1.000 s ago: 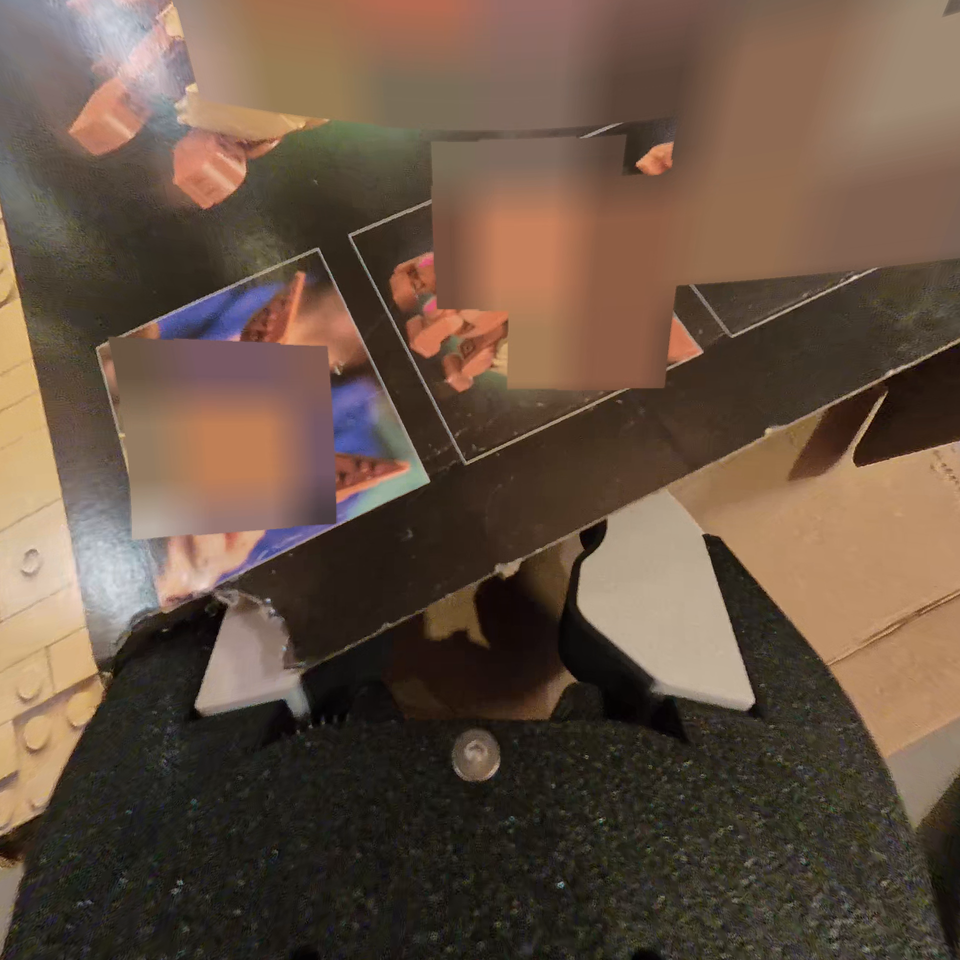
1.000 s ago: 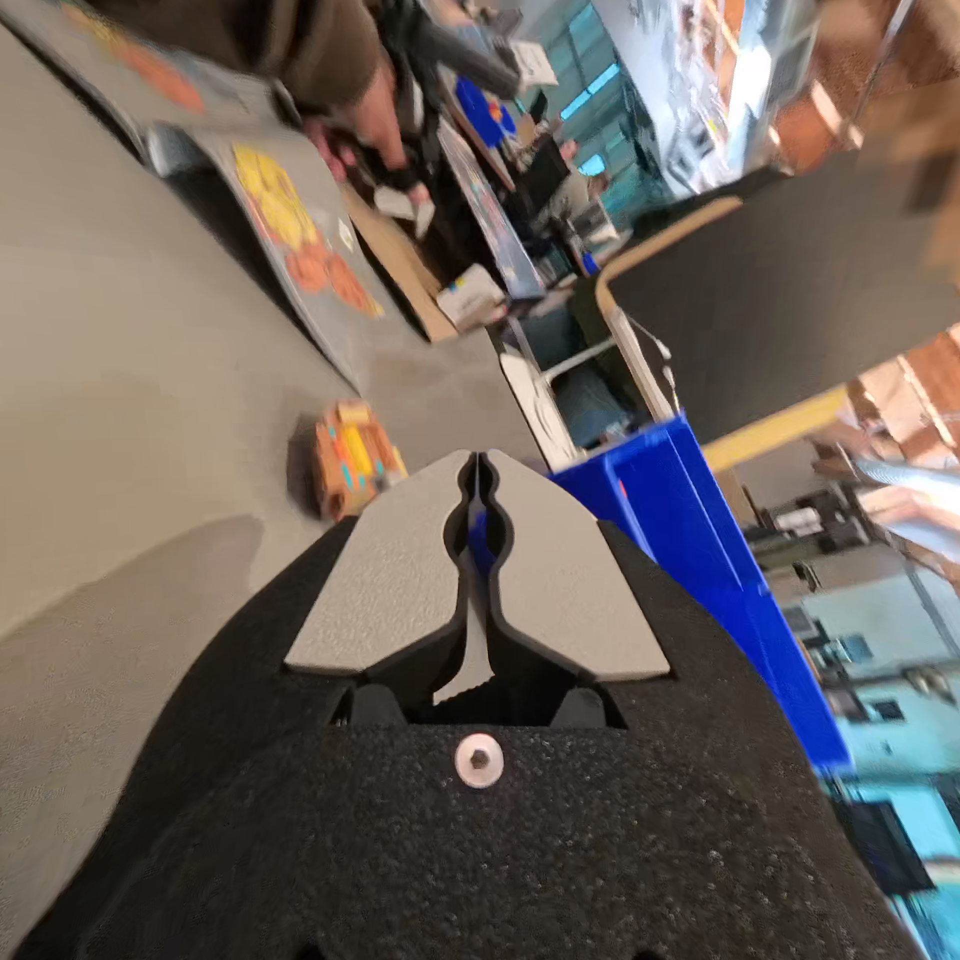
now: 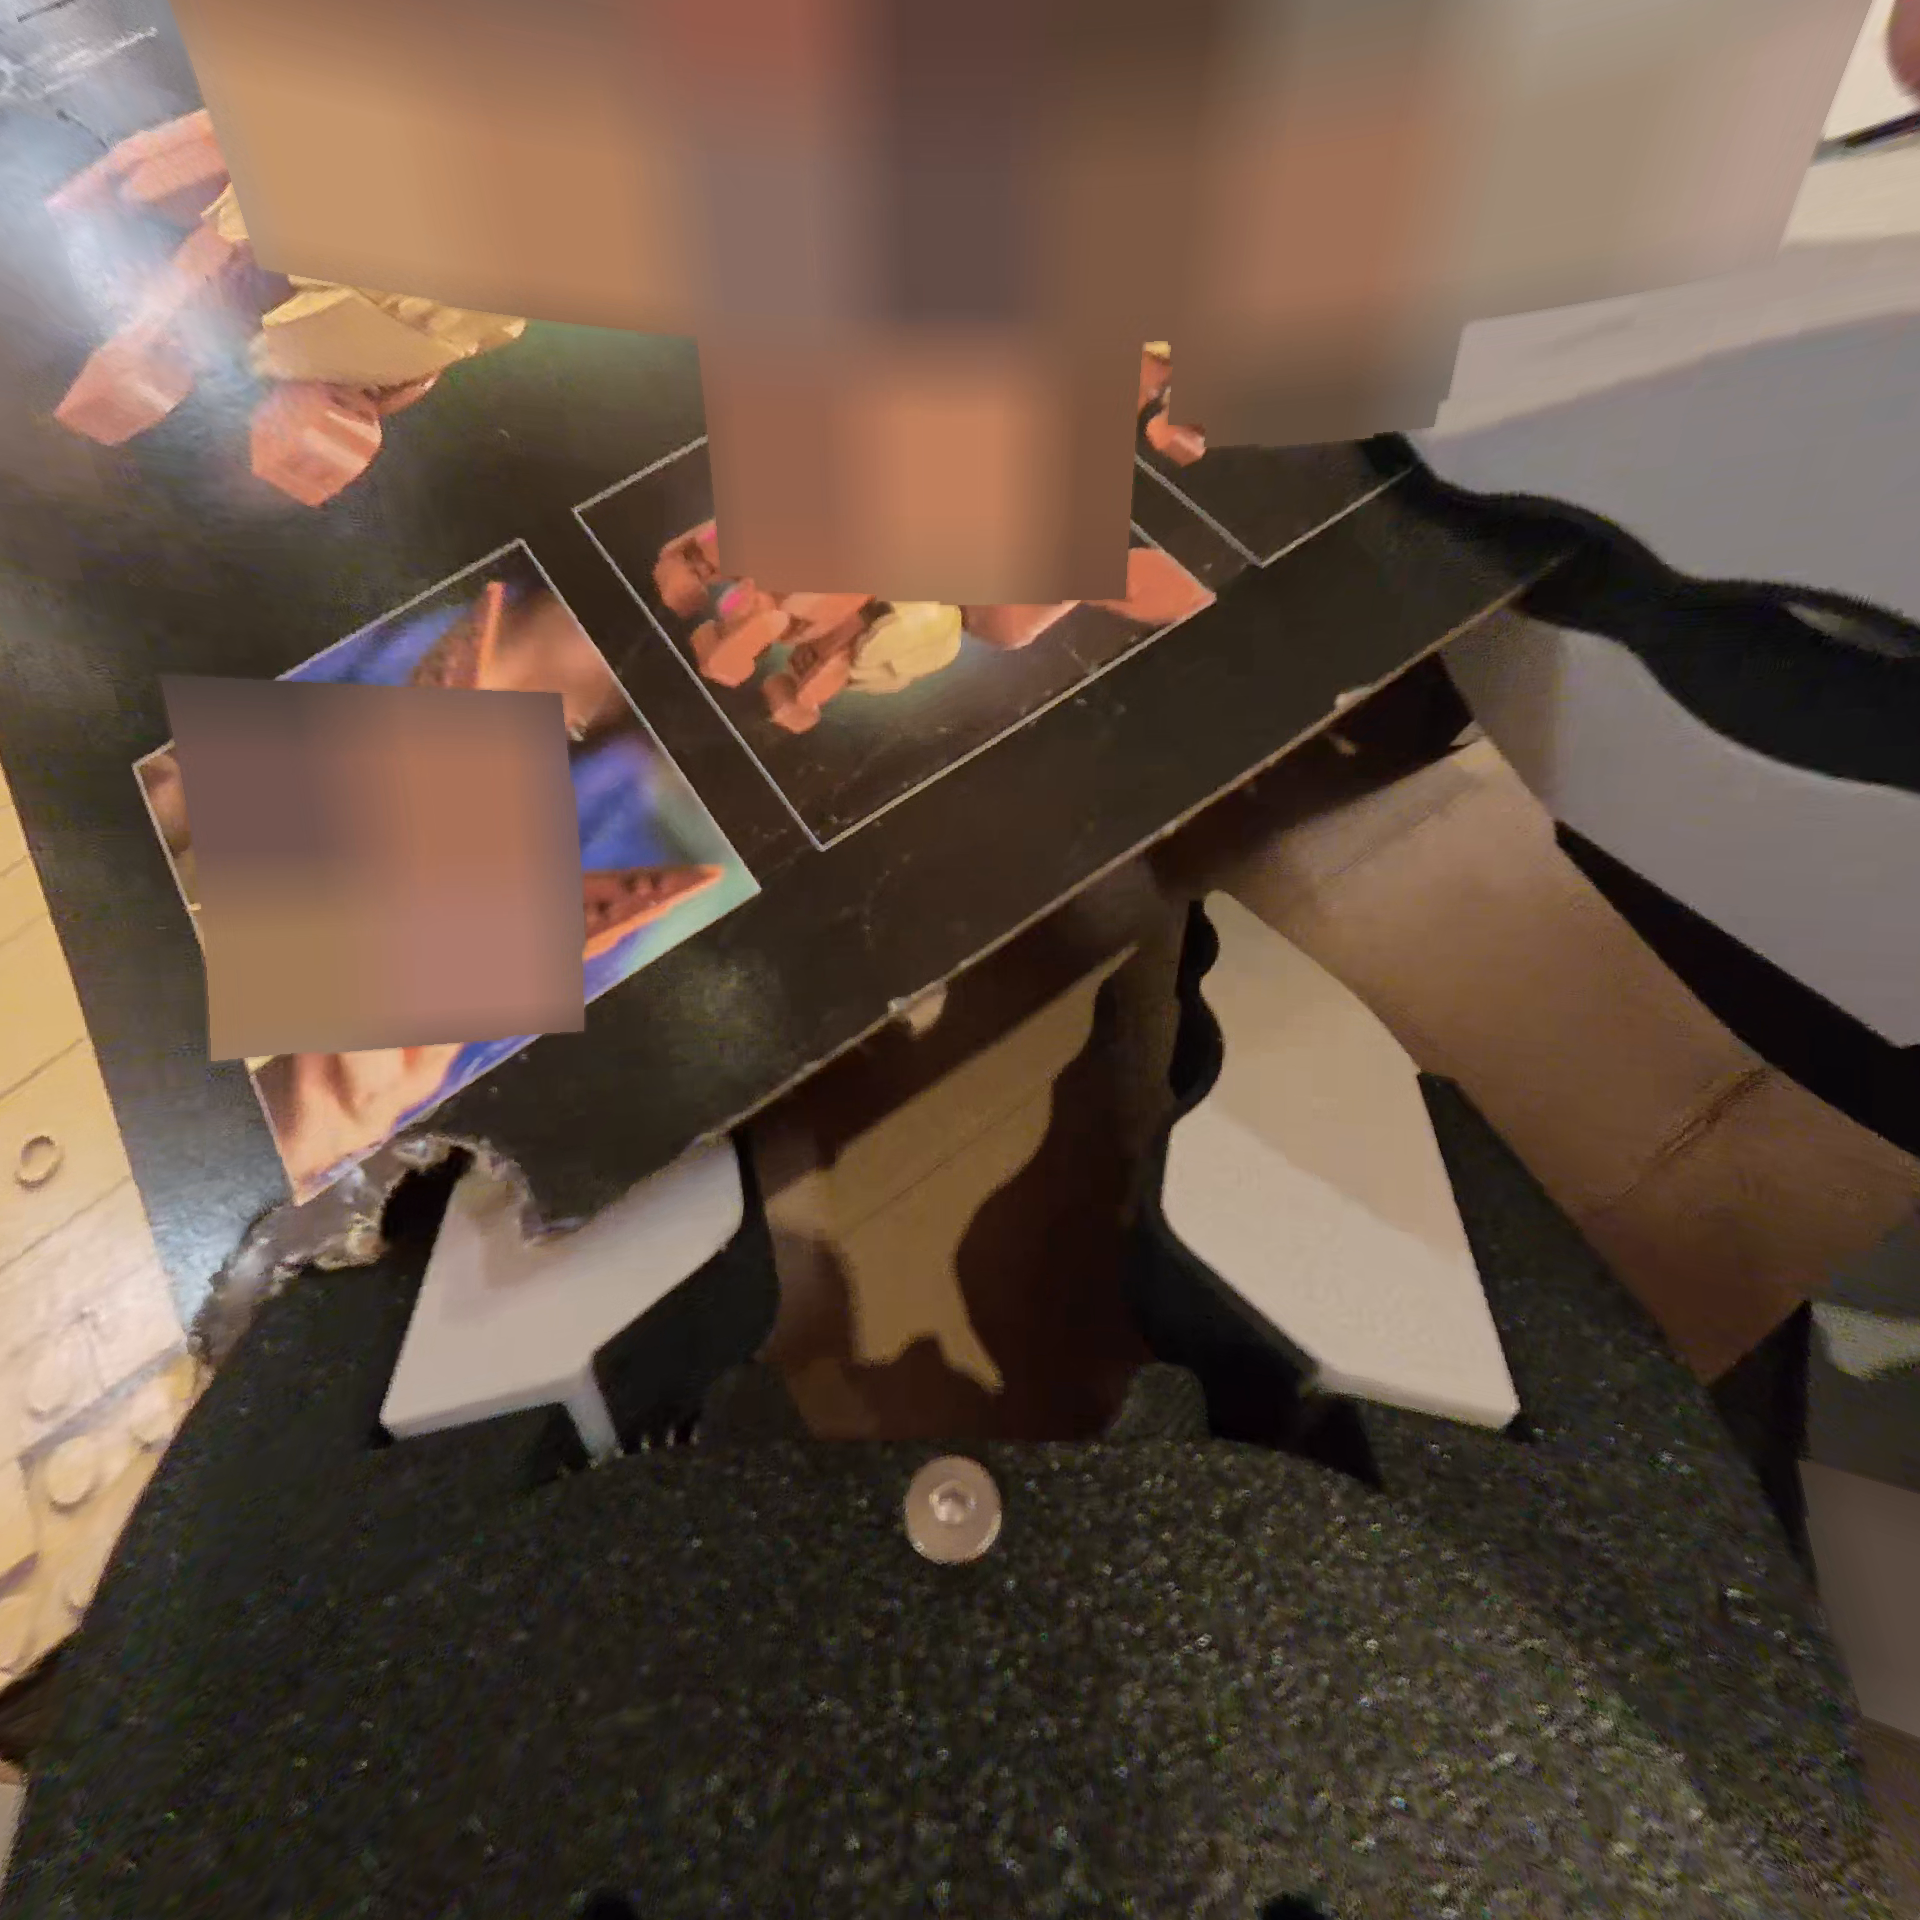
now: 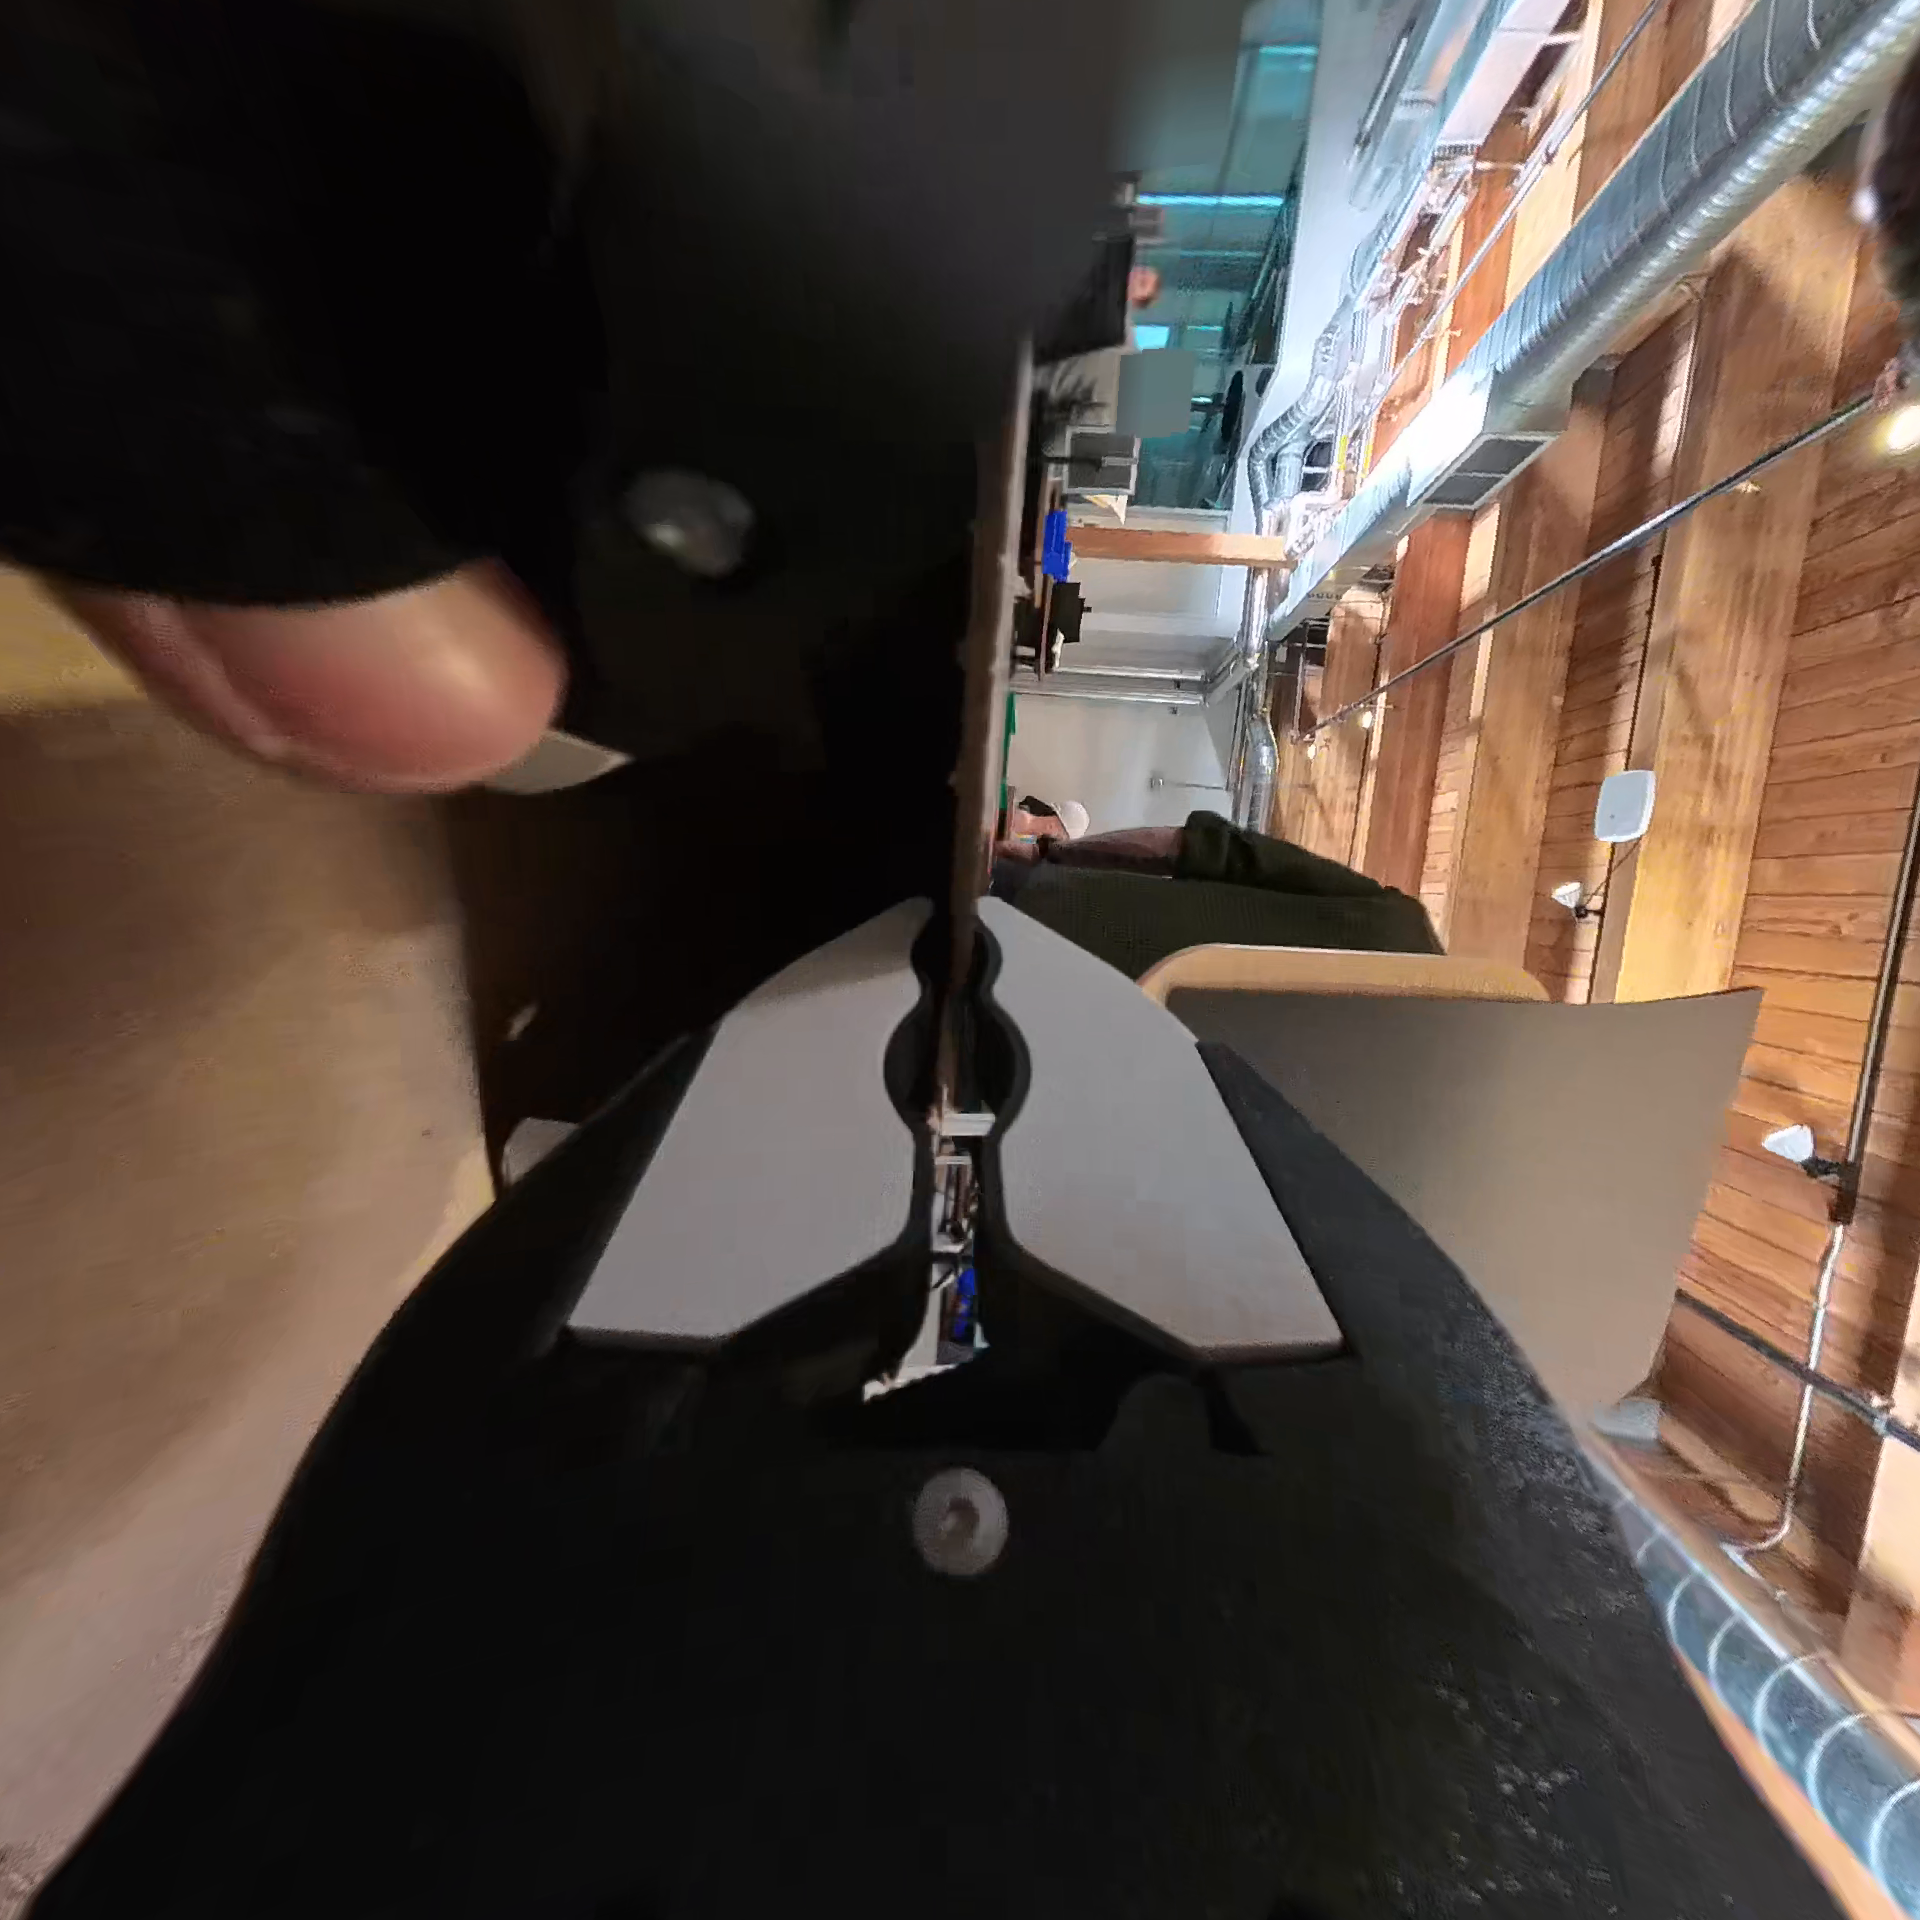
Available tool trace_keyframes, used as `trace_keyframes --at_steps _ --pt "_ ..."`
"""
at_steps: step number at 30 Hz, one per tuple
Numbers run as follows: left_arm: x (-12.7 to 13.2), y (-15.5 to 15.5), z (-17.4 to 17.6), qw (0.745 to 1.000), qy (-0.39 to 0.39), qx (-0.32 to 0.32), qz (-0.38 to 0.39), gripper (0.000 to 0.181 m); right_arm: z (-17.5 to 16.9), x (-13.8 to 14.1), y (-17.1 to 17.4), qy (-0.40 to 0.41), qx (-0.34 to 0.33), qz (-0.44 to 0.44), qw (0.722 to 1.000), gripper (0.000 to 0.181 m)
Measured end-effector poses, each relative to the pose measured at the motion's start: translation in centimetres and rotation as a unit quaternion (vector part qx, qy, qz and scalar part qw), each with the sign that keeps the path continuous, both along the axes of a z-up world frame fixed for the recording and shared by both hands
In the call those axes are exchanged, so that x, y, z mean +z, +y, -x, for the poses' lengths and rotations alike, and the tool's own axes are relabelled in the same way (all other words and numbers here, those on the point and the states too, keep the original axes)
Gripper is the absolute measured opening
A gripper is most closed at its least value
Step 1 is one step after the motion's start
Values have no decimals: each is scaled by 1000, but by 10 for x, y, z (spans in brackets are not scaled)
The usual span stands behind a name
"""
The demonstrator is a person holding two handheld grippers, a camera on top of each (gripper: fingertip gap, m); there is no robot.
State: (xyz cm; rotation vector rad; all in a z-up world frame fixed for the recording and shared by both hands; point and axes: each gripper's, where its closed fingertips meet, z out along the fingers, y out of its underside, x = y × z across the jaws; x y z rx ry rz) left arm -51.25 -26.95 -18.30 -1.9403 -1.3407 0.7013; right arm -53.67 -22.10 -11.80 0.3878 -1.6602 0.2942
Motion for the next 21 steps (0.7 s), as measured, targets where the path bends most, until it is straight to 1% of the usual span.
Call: trace_keyframes --at_steps 3,7,10,12,14,15,16,18,21 --pt "0 -2 0 1000 5 4 14 84 1 5 1 -11 -5 24 1000 1" --pt "2 -10 1 999 11 30 15 84 -3 10 1 -28 -4 45 999 2" --pt "11 -18 1 998 33 58 15 75 -9 11 0 -48 -3 59 997 2" --pt "18 -22 -2 996 37 85 -1 74 -16 11 -2 -64 -1 73 995 2" --pt "23 -18 -3 994 32 96 -43 74 -24 12 -3 -71 3 83 994 2" --pt "22 -15 -3 993 26 94 -60 73 -28 13 -4 -73 6 87 993 2" --pt "18 -16 -3 993 14 96 -61 73 -32 14 -5 -78 9 91 993 2" --pt "6 -22 -3 994 -6 105 -39 54 -38 13 -6 -87 12 93 992 3" --pt "-7 -23 -2 993 -26 107 -37 26 -43 8 -6 -103 18 93 990 4"
